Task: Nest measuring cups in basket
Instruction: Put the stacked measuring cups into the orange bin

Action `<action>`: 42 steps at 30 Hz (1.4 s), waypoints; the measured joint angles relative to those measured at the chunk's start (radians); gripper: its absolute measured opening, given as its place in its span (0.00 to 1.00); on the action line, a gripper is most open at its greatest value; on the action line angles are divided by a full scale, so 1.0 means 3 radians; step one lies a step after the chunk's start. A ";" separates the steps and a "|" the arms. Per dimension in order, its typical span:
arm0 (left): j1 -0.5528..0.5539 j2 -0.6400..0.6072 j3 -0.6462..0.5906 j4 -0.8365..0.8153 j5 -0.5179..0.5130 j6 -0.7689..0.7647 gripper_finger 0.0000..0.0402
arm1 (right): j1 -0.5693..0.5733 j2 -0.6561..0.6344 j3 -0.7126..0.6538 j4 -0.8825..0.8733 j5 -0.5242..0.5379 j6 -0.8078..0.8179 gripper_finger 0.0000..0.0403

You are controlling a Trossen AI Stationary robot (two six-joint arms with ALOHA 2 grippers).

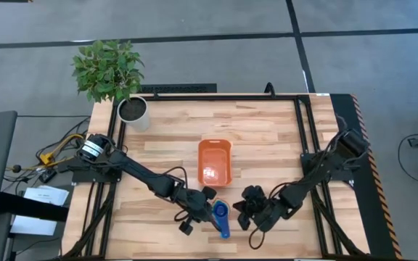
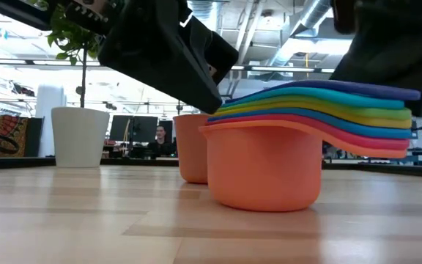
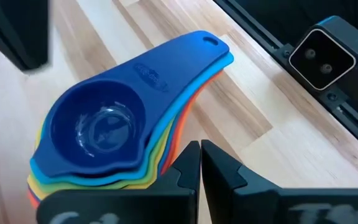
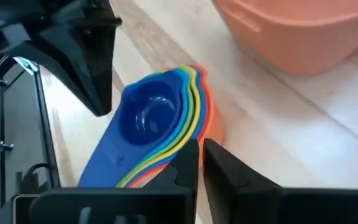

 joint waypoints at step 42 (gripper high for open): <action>-0.0041 0.0350 0.0100 0.0773 0.0473 0.0045 0.00 | 0.0111 0.0466 0.0003 0.1119 -0.0716 -0.0170 0.03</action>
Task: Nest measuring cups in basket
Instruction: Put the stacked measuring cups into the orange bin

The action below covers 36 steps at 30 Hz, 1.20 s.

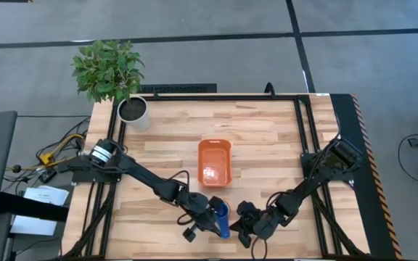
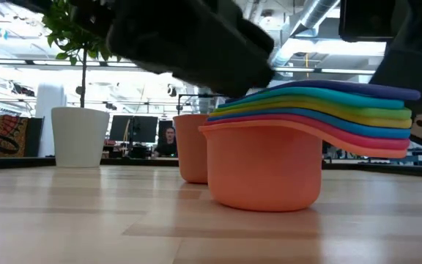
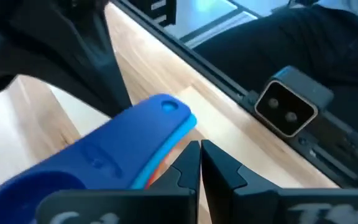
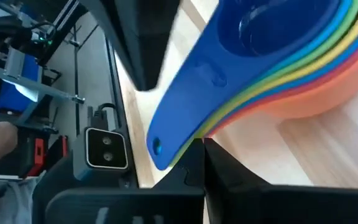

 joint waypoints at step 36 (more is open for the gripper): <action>0.0043 0.0114 0.0900 -0.1648 -0.0160 0.0265 0.00 | 0.0186 -0.0017 -0.0001 -0.0015 0.0239 0.0273 0.50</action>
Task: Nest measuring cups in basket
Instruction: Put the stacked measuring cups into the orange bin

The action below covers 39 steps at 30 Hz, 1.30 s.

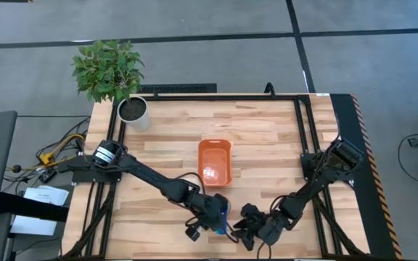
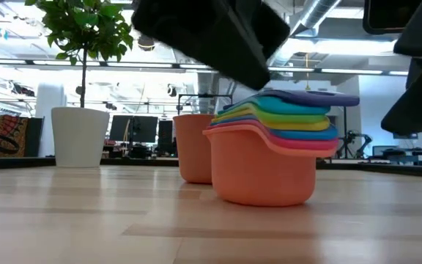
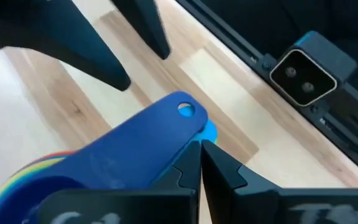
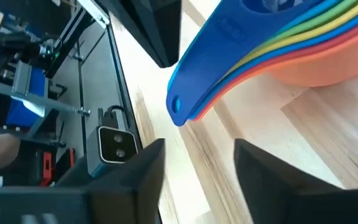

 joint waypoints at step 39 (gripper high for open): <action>0.0061 0.0139 0.0211 -0.0260 -0.0050 0.0228 0.00 | -0.0132 0.0196 -0.0391 0.1217 0.0220 0.0425 0.63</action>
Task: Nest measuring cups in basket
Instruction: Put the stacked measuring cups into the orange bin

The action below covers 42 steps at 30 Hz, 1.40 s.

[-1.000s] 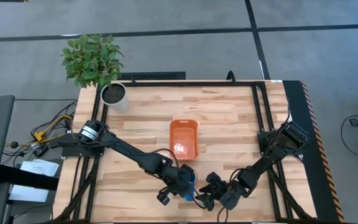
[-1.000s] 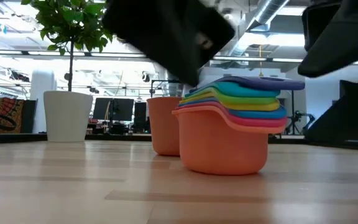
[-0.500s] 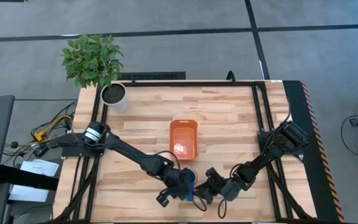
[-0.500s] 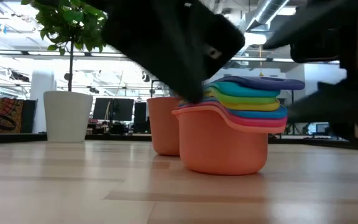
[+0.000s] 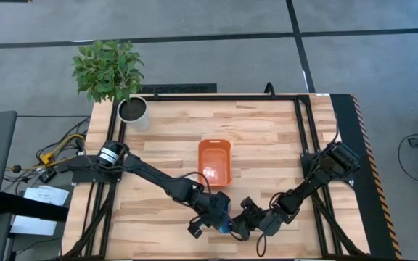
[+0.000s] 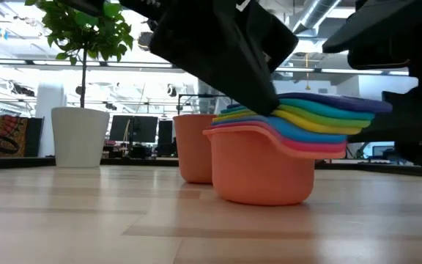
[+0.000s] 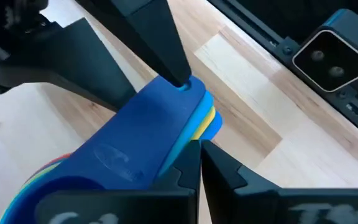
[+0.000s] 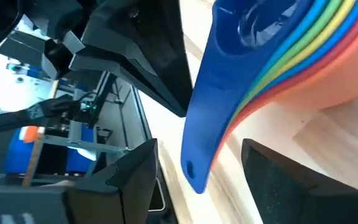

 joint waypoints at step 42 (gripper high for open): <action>-0.0032 -0.0010 0.0123 -0.0581 -0.0158 -0.0231 0.00 | -0.0111 -0.0275 0.0081 -0.0610 -0.0543 -0.0642 0.49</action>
